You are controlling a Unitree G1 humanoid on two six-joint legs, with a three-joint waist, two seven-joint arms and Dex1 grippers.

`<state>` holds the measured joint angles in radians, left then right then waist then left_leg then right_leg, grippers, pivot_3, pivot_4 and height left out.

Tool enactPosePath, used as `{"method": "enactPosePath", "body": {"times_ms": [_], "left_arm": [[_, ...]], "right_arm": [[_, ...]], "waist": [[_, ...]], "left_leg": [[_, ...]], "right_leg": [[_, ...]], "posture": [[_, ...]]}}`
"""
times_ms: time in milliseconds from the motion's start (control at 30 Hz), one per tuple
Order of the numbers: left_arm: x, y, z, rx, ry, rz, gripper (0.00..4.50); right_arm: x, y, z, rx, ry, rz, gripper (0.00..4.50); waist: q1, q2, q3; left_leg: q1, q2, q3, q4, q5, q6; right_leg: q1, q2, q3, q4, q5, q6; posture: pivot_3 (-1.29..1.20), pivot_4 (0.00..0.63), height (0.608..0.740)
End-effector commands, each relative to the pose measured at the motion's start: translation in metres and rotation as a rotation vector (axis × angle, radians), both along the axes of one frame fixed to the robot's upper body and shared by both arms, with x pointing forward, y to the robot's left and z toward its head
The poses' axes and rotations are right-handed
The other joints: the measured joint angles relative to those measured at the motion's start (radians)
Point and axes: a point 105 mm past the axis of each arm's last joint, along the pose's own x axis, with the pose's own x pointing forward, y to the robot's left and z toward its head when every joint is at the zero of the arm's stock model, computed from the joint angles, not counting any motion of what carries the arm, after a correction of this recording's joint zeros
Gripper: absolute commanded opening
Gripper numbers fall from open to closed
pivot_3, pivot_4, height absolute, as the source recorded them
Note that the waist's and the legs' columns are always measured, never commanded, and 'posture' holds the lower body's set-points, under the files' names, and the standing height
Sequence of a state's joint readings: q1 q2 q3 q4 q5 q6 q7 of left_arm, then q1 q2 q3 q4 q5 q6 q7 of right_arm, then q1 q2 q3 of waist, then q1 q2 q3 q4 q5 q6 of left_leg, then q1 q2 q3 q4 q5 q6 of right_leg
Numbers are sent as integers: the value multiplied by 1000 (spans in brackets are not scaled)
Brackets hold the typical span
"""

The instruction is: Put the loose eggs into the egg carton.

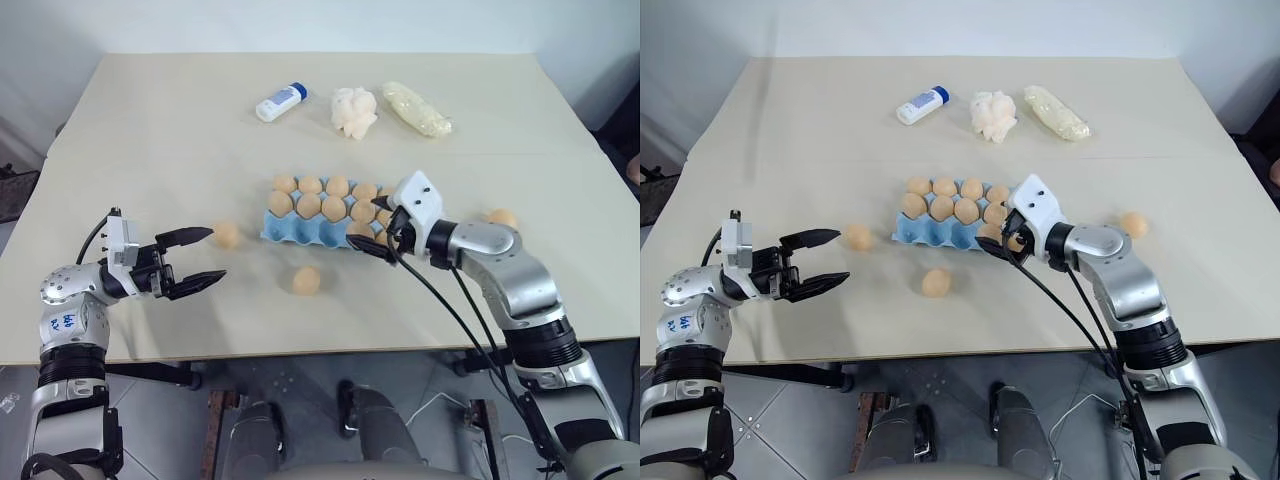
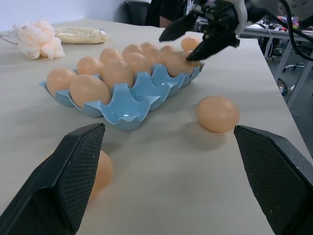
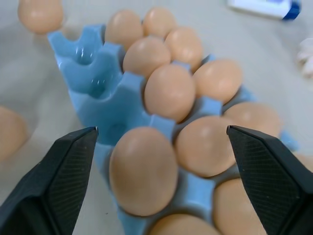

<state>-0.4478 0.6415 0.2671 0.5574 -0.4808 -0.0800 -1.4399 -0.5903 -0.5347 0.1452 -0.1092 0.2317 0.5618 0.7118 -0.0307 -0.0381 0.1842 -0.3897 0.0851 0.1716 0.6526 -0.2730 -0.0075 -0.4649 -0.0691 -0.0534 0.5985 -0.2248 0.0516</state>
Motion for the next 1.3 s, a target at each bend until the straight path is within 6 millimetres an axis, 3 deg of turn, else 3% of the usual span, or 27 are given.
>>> {"method": "enactPosePath", "body": {"times_ms": [33, 267, 333, 467, 633, 867, 1033, 1300], "left_arm": [[2, 3, 14, -7, -63, 5, 4500], [6, 3, 15, -8, -66, 2, 4500], [7, 2, 15, -10, -66, 1, 4500], [9, 1, 15, -11, -67, -2, 4500], [11, 1, 17, -11, -68, -7, 4500], [12, -1, 19, -11, -76, -13, 4500], [11, 0, 21, -9, -81, -9, 4500], [10, 2, 23, -6, -90, 4, 4500]], "right_arm": [[-9, -23, 28, 25, -70, -29, 4460], [-33, -91, 25, 1, -54, -172, 4460], [-41, -124, 24, -10, -48, -272, 4460], [-55, -170, 22, -49, -35, -418, 4460], [-66, -199, 20, -70, -27, -513, 4460], [-59, -200, 15, -21, -31, -544, 4460], [-19, -205, 17, 158, -82, -650, 4460], [20, -198, -9, 185, -42, -678, 4460]], "waist": [[1, 0, 0], [4, 0, 0], [4, 0, 0], [-1, 0, 0], [-1, 0, 0], [-3, 0, 0], [-10, 0, 0], [-8, 1, 0]], "left_leg": [[0, 0, 0, 0, 0, 0], [-1, 0, -1, -1, -1, 0], [-1, -1, 0, -1, -1, 0], [0, -1, 0, -1, -1, 0], [2, 0, 0, -1, 0, -1], [2, 0, 1, -1, 1, 0], [2, 0, 1, 0, 1, 0], [1, 0, 1, -2, 0, -1]], "right_leg": [[0, 0, 0, 0, 0, 0], [1, 0, -1, -3, 0, 0], [1, 0, -1, -3, 0, 0], [1, 0, -1, -3, 0, 1], [1, 2, 1, -3, 0, 0], [2, 2, 3, -4, 0, 1], [2, 3, 3, -4, 0, 1], [1, 2, 2, -3, 0, 0]], "posture": [[0, 150, 740], [0, 150, 740], [0, 150, 740], [0, 150, 740], [0, 150, 740], [0, 150, 740], [0, 150, 740], [0, 150, 740]]}}
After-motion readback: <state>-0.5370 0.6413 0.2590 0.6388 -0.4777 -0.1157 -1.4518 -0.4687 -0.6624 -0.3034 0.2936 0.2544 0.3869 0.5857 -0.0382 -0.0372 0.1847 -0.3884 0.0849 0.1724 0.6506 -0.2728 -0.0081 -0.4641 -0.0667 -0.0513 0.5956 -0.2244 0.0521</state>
